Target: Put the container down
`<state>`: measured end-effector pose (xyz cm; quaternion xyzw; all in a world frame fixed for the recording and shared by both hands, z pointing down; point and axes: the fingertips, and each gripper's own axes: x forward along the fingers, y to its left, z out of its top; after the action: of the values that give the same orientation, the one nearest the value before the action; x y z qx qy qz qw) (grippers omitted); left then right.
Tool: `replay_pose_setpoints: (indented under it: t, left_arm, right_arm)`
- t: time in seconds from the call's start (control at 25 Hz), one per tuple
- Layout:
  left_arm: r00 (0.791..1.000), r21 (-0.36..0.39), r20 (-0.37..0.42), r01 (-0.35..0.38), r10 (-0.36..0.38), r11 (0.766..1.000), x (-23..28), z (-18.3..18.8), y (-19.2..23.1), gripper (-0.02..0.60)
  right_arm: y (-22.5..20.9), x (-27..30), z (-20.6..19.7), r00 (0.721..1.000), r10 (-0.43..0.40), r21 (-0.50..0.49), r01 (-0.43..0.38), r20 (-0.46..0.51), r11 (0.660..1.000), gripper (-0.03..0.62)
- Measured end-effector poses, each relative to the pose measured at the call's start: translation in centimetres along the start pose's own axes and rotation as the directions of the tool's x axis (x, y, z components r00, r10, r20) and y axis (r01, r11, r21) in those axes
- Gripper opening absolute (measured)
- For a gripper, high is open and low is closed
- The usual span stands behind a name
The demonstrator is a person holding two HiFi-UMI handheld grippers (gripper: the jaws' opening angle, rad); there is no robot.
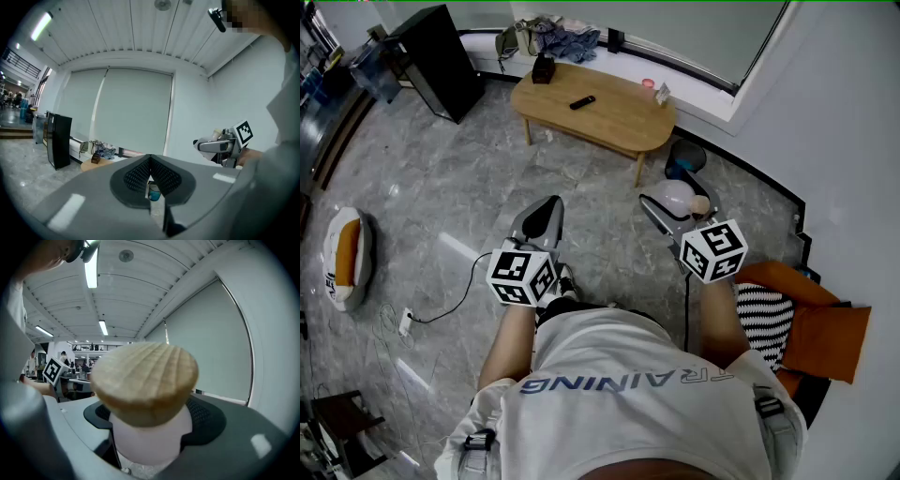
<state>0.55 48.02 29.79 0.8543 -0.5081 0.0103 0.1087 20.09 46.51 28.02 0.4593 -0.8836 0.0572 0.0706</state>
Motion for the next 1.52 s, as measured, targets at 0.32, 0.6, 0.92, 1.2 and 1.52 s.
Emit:
replay_pose_setpoints:
  t: [0.32, 0.6, 0.92, 1.2, 1.52]
  left_arm:
    - [1.000, -0.002, -0.006, 0.001, -0.001, 1.000, -0.1, -0.4, 0.4, -0.002]
    - [1.000, -0.014, -0.009, -0.002, 0.002, 1.000, -0.3, -0.3, 2.2, -0.002]
    - [0.999, -0.067, -0.039, 0.004, -0.006, 0.998, 1.4, -1.4, 5.8, -0.002]
    - [0.999, -0.093, -0.041, -0.003, 0.000, 0.996, 4.3, -0.5, 12.4, -0.002]
    - [1.000, -0.081, -0.022, 0.009, -0.010, 0.997, 7.6, 2.1, 20.9, -0.002]
  right_arm:
    - [0.1, 0.6, -0.4, 1.000, 0.007, 0.007, -0.007, -0.004, 1.000, 0.428]
    - [0.8, 2.1, -0.4, 1.000, 0.013, 0.028, -0.013, -0.003, 1.000, 0.428]
    - [0.6, 5.8, -1.2, 0.999, 0.006, 0.068, -0.004, -0.033, 0.998, 0.427]
    - [0.7, 12.9, 0.2, 0.999, 0.009, 0.077, -0.006, -0.036, 0.997, 0.426]
    - [1.7, 21.7, 2.9, 1.000, -0.006, 0.041, 0.007, -0.025, 0.999, 0.427]
